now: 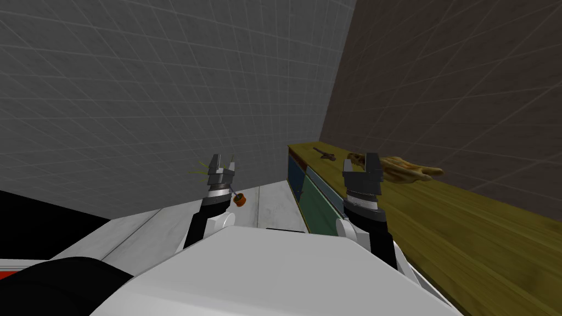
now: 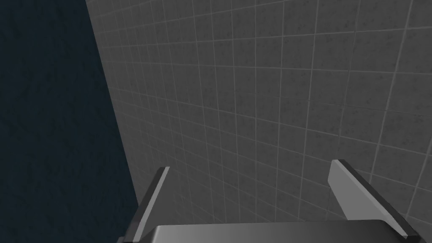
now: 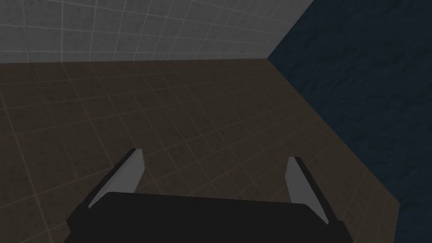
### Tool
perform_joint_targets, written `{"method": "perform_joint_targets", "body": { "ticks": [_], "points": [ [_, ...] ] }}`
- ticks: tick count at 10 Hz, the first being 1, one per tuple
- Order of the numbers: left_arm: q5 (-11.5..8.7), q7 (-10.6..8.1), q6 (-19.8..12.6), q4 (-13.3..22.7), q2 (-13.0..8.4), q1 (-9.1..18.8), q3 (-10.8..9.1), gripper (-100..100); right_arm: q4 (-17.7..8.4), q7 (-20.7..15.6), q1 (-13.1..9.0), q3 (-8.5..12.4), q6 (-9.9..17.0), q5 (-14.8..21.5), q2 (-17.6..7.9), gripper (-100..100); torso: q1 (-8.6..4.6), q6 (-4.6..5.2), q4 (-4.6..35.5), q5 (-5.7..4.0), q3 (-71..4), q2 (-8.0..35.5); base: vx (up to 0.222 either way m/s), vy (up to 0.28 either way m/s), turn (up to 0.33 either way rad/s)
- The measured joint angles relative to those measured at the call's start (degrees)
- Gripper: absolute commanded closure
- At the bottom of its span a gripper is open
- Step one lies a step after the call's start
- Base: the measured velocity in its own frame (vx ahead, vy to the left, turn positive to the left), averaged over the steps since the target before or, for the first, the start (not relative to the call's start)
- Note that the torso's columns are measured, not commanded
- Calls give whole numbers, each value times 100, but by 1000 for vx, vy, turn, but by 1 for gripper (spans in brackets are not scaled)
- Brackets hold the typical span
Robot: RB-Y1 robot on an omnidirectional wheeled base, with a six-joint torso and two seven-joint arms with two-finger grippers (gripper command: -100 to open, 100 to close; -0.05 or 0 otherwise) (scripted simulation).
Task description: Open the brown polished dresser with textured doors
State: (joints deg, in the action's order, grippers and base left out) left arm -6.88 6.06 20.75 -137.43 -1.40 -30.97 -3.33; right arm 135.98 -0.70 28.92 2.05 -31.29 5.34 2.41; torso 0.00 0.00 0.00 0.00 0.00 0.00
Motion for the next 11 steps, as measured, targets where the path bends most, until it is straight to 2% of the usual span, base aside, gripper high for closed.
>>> {"method": "perform_joint_targets", "body": {
  "ticks": [2, 9, 10, 11],
  "points": [
    [0, 0, 0, 0, 0, 0, 0, 0, 0, 0, 0, 0, 0, 0, 0, 0, 0, 0, 600, 0, -1200, 597, 0, 0, 0],
    [0, 0, 1, -2, 0, 0, 0, 0, 2, 0, 0, 0, -1, 0, 0, 0, 0, 0, 3537, 0, -7073, 3539, 0, 0, 0],
    [0, 0, 1, -2, 0, 0, 0, 0, 2, 0, 0, 0, -1, 0, 0, -100, 0, 0, 3960, 0, -7919, 3962, 34, 3, -78],
    [0, 0, 0, 0, 0, -1, 0, 0, 37, -11, 18, 11, -18, 40, -137, -100, -1, 1, 4147, 0, -8318, 4147, 57, 7, -153]
  ]
}}
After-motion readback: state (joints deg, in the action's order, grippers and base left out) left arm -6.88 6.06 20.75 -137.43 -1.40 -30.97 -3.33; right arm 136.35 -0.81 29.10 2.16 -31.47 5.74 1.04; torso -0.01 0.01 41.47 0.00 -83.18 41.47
